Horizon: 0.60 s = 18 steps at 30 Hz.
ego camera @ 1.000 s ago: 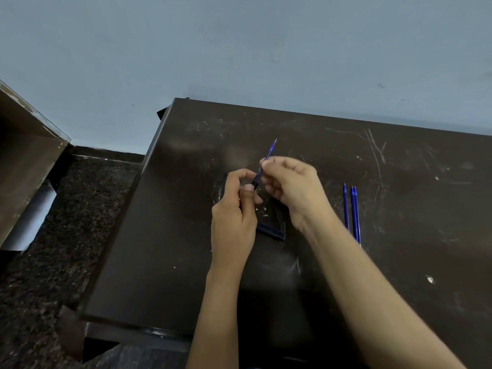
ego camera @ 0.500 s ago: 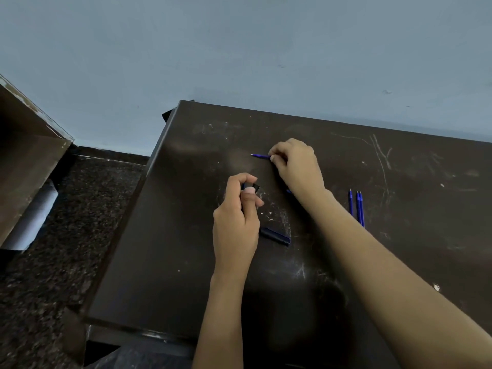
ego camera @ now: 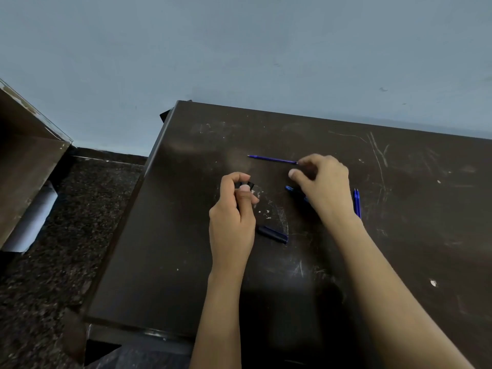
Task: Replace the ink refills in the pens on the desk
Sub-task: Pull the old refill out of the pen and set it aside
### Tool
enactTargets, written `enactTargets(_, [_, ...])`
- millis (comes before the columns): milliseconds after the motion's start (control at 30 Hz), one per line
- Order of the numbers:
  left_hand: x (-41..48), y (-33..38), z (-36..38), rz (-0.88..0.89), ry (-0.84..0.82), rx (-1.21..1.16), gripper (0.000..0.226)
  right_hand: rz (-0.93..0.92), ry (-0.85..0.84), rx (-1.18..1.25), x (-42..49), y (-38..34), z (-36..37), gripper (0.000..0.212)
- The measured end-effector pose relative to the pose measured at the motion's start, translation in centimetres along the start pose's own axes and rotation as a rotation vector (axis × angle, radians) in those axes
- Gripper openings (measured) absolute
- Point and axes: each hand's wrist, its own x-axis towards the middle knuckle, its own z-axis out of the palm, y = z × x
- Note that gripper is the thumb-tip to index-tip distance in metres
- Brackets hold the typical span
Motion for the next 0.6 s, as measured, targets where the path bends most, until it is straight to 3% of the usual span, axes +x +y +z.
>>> enactTargets(267, [-0.1, 0.5, -0.1, -0.087, 0.059, -0.02, 0.019, -0.038, -0.117, 0.073, -4.7, -0.2, 0.4, 0.019])
enactTargets(600, [-0.3, 0.9, -0.1, -0.035, -0.012, -0.009, 0.018, -0.165, -0.239, 0.139, -7.3, -1.0, 0.6, 0.019])
